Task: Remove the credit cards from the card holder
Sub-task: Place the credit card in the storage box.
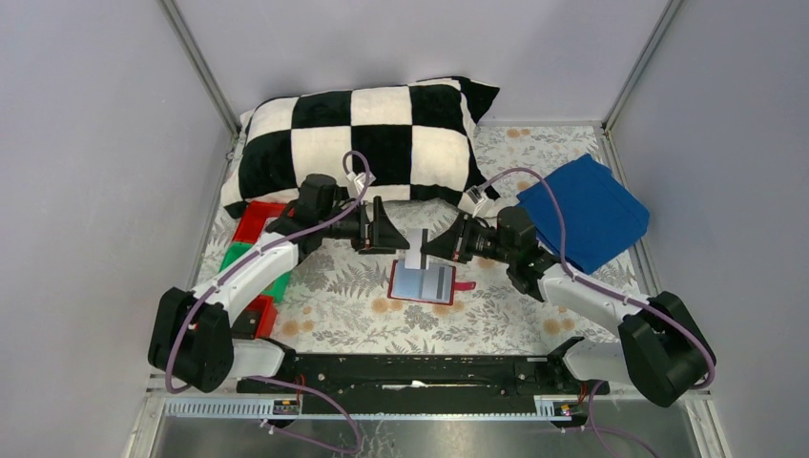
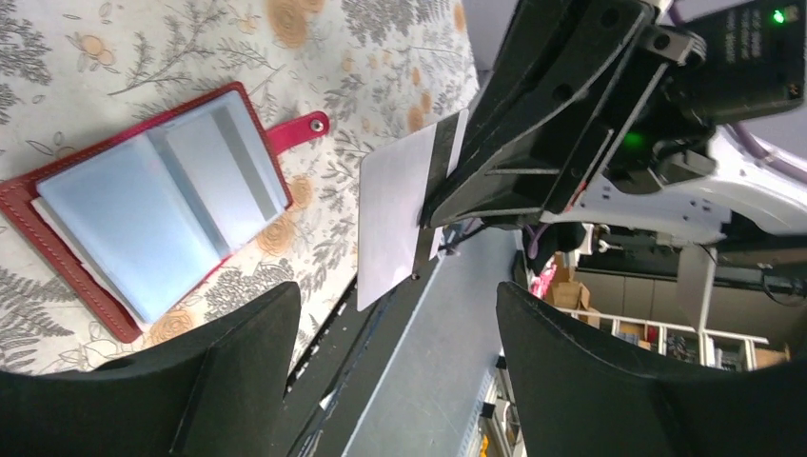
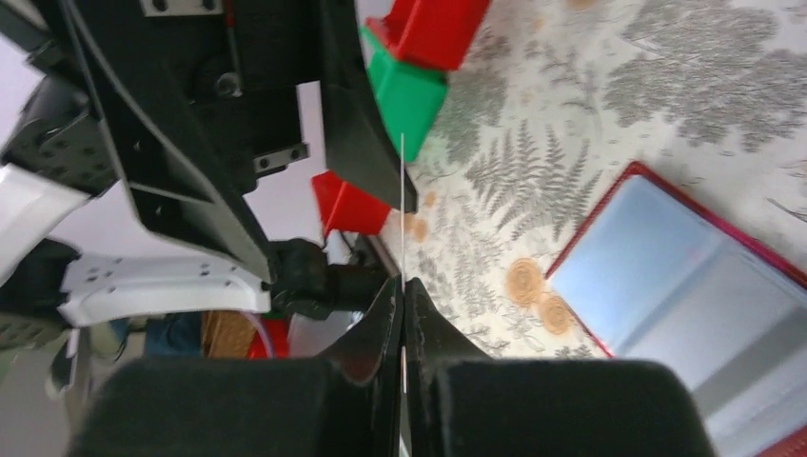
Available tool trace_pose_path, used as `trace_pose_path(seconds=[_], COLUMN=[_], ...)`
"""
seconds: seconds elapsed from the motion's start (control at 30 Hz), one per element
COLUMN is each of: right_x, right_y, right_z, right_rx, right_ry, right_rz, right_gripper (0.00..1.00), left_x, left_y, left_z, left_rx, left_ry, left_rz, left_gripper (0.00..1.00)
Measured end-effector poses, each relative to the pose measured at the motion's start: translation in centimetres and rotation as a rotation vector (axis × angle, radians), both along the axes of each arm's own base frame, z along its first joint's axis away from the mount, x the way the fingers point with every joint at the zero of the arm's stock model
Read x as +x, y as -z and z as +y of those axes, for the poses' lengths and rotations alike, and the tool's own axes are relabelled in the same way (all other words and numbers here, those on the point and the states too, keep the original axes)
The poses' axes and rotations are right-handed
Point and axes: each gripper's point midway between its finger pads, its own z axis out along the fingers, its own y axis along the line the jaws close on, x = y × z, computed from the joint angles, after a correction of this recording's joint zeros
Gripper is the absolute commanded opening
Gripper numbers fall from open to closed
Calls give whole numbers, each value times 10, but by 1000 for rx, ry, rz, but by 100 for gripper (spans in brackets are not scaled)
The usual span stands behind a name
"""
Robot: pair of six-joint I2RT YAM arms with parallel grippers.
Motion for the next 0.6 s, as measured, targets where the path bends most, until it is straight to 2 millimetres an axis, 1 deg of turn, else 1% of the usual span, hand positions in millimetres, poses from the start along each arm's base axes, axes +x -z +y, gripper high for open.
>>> trace_pose_path(seconds=[0.07, 0.13, 0.23, 0.37, 0.4, 0.43, 0.53, 0.57, 0.6], right_x=[-2, -3, -4, -4, -3, -3, 0, 0, 0], right_y=[-9, -14, -19, -27, -30, -31, -34, -35, -35], right_z=[6, 11, 16, 20, 21, 22, 25, 26, 26], right_rx=[48, 81, 120, 166, 180, 190, 225, 235, 243], right_ry=[-36, -64, -91, -105, -107, -110, -111, -112, -115], right_rz=[-17, -18, -17, -16, -15, -11, -1, 4, 10], right_gripper=[0, 0, 0, 0, 0, 0, 0, 0, 0], left_x=[-4, -5, -5, -7, -7, -8, -8, -8, -8], left_y=[-6, -9, -12, -15, -16, -16, -18, -18, -19], left_z=[2, 3, 2, 0, -1, -1, -2, -2, -2], left_rx=[-35, -56, -81, -118, -124, -129, -138, -140, -141], left_ry=[4, 5, 4, 13, 15, 16, 19, 18, 17], left_rz=[2, 9, 25, 32, 35, 34, 38, 40, 41], left_gripper=[75, 71, 63, 54, 50, 45, 26, 17, 6])
